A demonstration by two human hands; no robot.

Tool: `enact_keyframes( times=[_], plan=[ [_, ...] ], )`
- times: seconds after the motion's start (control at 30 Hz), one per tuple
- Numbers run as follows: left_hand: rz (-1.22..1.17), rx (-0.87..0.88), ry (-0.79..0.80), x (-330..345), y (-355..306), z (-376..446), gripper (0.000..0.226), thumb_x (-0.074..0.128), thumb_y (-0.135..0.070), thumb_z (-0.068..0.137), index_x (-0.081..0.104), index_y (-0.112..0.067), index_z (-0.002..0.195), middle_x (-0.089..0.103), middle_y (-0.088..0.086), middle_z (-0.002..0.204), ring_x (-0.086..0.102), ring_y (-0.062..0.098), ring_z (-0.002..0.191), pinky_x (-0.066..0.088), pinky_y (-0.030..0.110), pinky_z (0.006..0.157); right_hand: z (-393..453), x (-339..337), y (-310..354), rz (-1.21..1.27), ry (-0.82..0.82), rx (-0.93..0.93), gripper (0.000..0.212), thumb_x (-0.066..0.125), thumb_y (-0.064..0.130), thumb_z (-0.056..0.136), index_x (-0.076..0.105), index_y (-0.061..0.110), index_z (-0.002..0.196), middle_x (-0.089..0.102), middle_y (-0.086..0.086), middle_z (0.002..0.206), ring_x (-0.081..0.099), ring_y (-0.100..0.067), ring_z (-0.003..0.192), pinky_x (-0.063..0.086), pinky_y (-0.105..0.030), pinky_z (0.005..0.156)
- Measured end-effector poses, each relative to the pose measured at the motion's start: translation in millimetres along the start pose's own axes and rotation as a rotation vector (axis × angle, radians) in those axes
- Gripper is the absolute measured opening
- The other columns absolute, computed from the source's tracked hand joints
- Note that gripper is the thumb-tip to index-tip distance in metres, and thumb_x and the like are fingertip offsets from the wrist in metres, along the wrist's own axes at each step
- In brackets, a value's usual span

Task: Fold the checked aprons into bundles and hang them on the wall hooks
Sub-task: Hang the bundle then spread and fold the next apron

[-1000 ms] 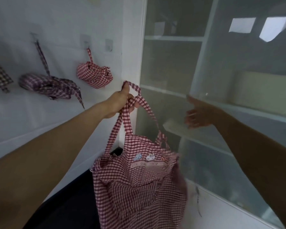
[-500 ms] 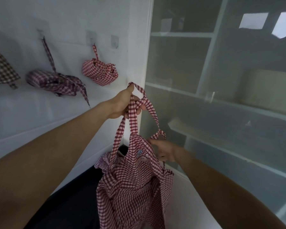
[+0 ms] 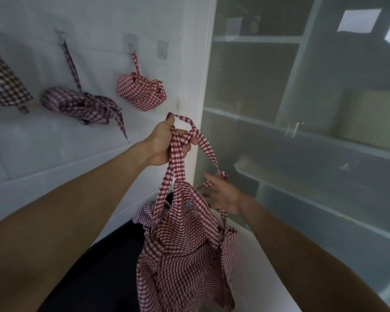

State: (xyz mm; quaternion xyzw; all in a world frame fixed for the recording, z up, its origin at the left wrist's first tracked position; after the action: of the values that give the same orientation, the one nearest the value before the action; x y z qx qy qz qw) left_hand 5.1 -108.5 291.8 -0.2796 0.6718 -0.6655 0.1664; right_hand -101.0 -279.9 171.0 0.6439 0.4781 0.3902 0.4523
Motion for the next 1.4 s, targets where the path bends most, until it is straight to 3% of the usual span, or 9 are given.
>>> enact_keyframes(
  times=[0.13, 0.23, 0.43, 0.63, 0.8, 0.97, 1.07, 1.17, 1.4],
  plan=[
    [-0.013, -0.001, -0.06, -11.2, 0.1, 3.2, 0.092, 0.006, -0.065, 0.1, 0.068, 0.002, 0.083, 0.056, 0.011, 0.061, 0.048, 0.018, 0.052, 0.039, 0.03, 0.057, 2.2, -14.5, 9.2, 0.011, -0.037, -0.044, 0.045, 0.063, 0.043, 0.09, 0.061, 0.014, 0.125, 0.057, -0.003, 0.136, 0.051, -0.029, 0.129, 0.043, -0.058, 0.106],
    [0.123, 0.0, -0.223, -23.2, 5.1, 7.9, 0.09, 0.006, -0.062, 0.101, 0.068, 0.001, 0.086, 0.062, 0.014, 0.073, 0.054, 0.021, 0.062, 0.043, 0.032, 0.063, -3.6, -29.4, 32.7, 0.034, -0.015, -0.069, 0.029, 0.05, 0.026, 0.103, 0.059, 0.012, 0.079, 0.072, -0.012, 0.084, 0.07, -0.026, 0.086, 0.052, -0.045, 0.091],
    [0.629, -0.126, -0.538, -48.6, 19.3, 6.3, 0.055, 0.02, -0.041, 0.108, 0.055, -0.008, 0.135, 0.062, 0.016, 0.118, 0.057, 0.028, 0.094, 0.046, 0.035, 0.082, -29.6, -60.1, 110.0, 0.084, -0.125, -0.23, 0.026, 0.055, 0.022, 0.092, 0.068, 0.007, 0.076, 0.065, -0.002, 0.062, 0.056, -0.013, 0.049, 0.051, -0.022, 0.052],
    [0.266, -0.18, -0.3, -50.6, 26.3, -0.7, 0.033, 0.042, -0.027, 0.102, 0.059, -0.007, 0.083, 0.067, 0.01, 0.073, 0.065, 0.025, 0.073, 0.056, 0.042, 0.081, -52.8, -70.3, 138.2, -0.196, 0.066, -0.099, 0.036, 0.056, 0.036, 0.088, 0.058, 0.007, 0.11, 0.071, -0.019, 0.104, 0.072, -0.036, 0.093, 0.052, -0.051, 0.094],
    [-0.057, -0.12, -0.012, -43.2, 15.6, -4.7, 0.033, 0.047, -0.022, 0.087, 0.055, -0.009, 0.058, 0.058, 0.01, 0.063, 0.059, 0.026, 0.058, 0.049, 0.036, 0.07, -55.2, -66.8, 152.4, -0.26, -0.025, -0.171, 0.018, 0.05, 0.007, 0.098, 0.064, -0.003, 0.104, 0.065, -0.017, 0.091, 0.067, -0.015, 0.064, 0.059, -0.024, 0.063],
    [-0.068, -0.059, 0.131, -35.0, 3.9, -2.3, 0.044, 0.046, -0.036, 0.096, 0.066, -0.002, 0.115, 0.07, 0.016, 0.102, 0.067, 0.032, 0.091, 0.051, 0.046, 0.093, -53.2, -70.1, 157.8, -0.252, -0.253, -0.124, 0.019, 0.048, 0.009, 0.101, 0.063, 0.0, 0.092, 0.069, -0.003, 0.066, 0.042, -0.002, 0.036, 0.037, -0.015, 0.037],
    [0.334, -0.017, 0.137, -25.1, 1.2, 1.1, 0.056, 0.055, -0.019, 0.1, 0.031, -0.024, 0.151, 0.07, 0.008, 0.121, 0.069, 0.031, 0.108, 0.052, 0.049, 0.098, -53.6, -70.8, 159.9, -0.202, -0.185, -0.118, 0.01, 0.055, 0.013, 0.098, 0.062, 0.005, 0.098, 0.07, -0.006, 0.079, 0.043, -0.002, 0.04, 0.036, -0.014, 0.037],
    [0.545, 0.01, 0.175, -12.0, 2.2, 0.9, 0.098, 0.065, -0.003, 0.093, -0.002, -0.041, 0.155, 0.066, 0.008, 0.126, 0.07, 0.028, 0.105, 0.054, 0.051, 0.095, -53.4, -70.2, 158.0, -0.261, -0.013, -0.104, 0.022, 0.062, 0.014, 0.086, 0.056, 0.006, 0.105, 0.061, -0.014, 0.093, 0.057, -0.011, 0.059, 0.046, -0.018, 0.043],
    [0.653, 0.34, 0.063, 11.1, -5.3, 4.9, 0.071, 0.062, -0.003, 0.095, 0.027, -0.022, 0.154, 0.075, 0.007, 0.105, 0.073, 0.021, 0.093, 0.061, 0.039, 0.079, -46.5, -73.9, 165.8, -0.395, -0.197, -0.149, 0.023, 0.064, 0.008, 0.09, 0.067, -0.01, 0.102, 0.066, -0.015, 0.086, 0.06, -0.01, 0.052, 0.05, -0.018, 0.046]
  ],
)
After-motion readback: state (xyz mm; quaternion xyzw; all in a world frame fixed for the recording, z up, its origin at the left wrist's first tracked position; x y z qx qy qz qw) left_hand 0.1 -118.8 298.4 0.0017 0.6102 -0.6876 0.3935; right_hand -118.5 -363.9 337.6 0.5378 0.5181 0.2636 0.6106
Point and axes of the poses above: each hand's wrist, its own z-axis towards the middle knuckle, its own x-axis out of the palm, y = z × x, the point moved 1 cm from there along z, towards the middle knuckle
